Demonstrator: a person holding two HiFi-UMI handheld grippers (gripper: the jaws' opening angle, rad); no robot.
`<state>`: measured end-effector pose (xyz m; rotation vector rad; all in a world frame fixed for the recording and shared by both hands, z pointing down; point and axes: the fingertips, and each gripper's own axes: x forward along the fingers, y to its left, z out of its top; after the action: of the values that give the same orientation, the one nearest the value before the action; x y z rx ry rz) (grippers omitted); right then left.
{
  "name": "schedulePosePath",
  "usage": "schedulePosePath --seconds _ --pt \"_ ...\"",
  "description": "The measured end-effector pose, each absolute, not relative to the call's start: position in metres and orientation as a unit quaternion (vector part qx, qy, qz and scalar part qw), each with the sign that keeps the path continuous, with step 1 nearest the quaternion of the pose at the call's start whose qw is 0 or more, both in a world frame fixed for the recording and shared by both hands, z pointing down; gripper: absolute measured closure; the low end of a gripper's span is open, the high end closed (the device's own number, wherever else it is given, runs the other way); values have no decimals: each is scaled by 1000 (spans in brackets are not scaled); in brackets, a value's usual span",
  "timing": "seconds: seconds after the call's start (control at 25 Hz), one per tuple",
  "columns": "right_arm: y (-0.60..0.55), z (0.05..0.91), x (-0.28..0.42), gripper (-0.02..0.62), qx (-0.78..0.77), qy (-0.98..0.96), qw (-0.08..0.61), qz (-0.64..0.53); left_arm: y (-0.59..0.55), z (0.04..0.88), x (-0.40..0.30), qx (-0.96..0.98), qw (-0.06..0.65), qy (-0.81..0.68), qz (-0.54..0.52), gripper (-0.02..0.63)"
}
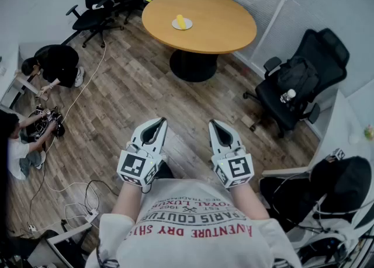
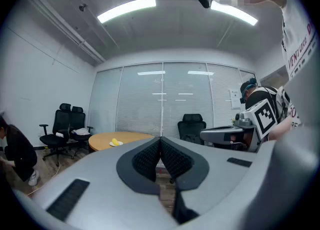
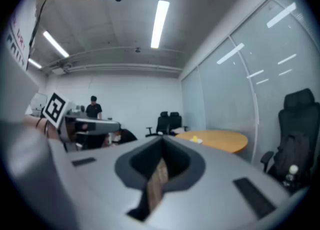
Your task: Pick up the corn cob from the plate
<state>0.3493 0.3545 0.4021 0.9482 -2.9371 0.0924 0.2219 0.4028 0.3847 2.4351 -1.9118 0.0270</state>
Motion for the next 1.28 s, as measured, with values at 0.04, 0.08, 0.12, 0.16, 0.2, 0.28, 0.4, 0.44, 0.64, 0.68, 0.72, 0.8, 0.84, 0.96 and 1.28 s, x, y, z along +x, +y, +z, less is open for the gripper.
schedulePosePath --seconds 0.04,0.08,0.12,0.16,0.2,0.28,0.4,0.44,0.64,0.68,0.72,0.8,0.84,0.96,1.28 --pt "354 402 348 568 307 -951 27 29 402 384 221 787 23 -616 9 571" --pt "354 402 347 568 308 -951 27 29 401 384 221 788 23 -615 10 571" --pt "353 403 346 568 308 -951 27 29 400 384 220 789 23 -614 10 571" --pt "353 404 346 568 308 -950 27 30 399 385 219 789 23 -614 10 571" --pt "352 405 345 568 308 -950 28 30 398 385 219 789 23 -614 10 571" --pt "351 407 345 568 307 -951 29 31 397 386 217 788 23 -615 9 571" --pt "349 410 345 568 308 -950 34 38 396 387 216 788 28 -614 5 571" --pt "348 411 344 568 309 -949 34 44 395 388 216 789 30 -614 5 571" --pt "343 419 337 566 310 -948 39 63 392 399 208 788 49 -614 2 571" --pt "342 421 334 566 310 -948 42 63 390 402 205 788 52 -614 1 571" --pt "339 422 331 566 310 -948 44 64 388 404 202 787 55 -614 1 571" --pt "331 425 323 566 313 -946 48 66 381 407 192 787 58 -614 -1 571" --pt "325 426 317 566 315 -946 49 67 376 408 186 788 60 -613 -2 571" --pt "310 427 290 566 315 -945 57 64 359 407 160 790 62 -610 -9 571" --pt "259 416 207 566 327 -942 59 46 301 393 72 799 43 -599 -19 571"
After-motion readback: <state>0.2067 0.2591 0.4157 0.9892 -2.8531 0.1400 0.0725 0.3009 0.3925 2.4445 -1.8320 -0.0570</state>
